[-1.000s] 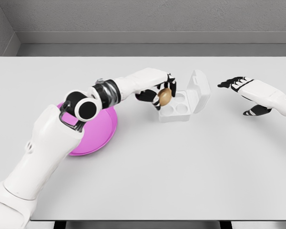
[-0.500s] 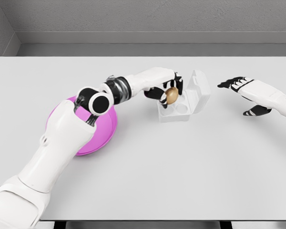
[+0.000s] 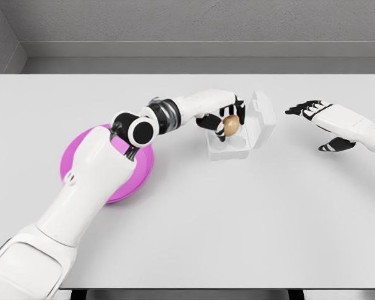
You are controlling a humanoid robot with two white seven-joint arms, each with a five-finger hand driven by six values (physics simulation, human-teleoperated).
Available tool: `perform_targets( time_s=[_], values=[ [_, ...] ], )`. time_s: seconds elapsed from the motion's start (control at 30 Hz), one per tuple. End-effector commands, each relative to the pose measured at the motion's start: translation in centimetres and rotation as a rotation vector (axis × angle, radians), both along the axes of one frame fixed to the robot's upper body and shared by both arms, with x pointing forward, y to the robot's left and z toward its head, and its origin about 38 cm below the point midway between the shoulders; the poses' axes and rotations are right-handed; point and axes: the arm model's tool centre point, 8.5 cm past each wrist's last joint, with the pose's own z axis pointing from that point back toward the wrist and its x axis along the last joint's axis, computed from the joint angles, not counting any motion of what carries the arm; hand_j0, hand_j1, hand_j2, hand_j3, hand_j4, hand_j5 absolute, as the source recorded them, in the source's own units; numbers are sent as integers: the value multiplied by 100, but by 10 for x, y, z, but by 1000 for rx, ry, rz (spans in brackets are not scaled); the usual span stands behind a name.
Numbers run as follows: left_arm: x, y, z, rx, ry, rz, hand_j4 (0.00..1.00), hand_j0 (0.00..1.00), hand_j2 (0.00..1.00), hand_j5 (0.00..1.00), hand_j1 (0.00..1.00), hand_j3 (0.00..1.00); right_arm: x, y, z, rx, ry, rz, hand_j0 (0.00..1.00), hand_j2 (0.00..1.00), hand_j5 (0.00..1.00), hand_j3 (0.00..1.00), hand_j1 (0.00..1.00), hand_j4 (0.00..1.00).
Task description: Pack egg into the box and close the box lid
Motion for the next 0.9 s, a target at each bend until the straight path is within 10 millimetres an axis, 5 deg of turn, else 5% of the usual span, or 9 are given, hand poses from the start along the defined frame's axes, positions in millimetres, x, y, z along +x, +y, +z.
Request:
perform_targets(
  time_s=[0.0,0.23,0.87],
  values=[
    [1,0,-5,1,13,2,40,40,40,40,40,40,0,0,1,6,-1,-2,100,100,100,100,100,100],
    [1,0,-4,0,13,2,54,54,54,54,54,54,0,-1,0,5,1,-3,100,100,100,100,100,100],
    [2,2,-5,0,13,4,68,68,68,68,68,68,0,0,1,6,-1,-2,100,100,100,100,100,100]
  ],
)
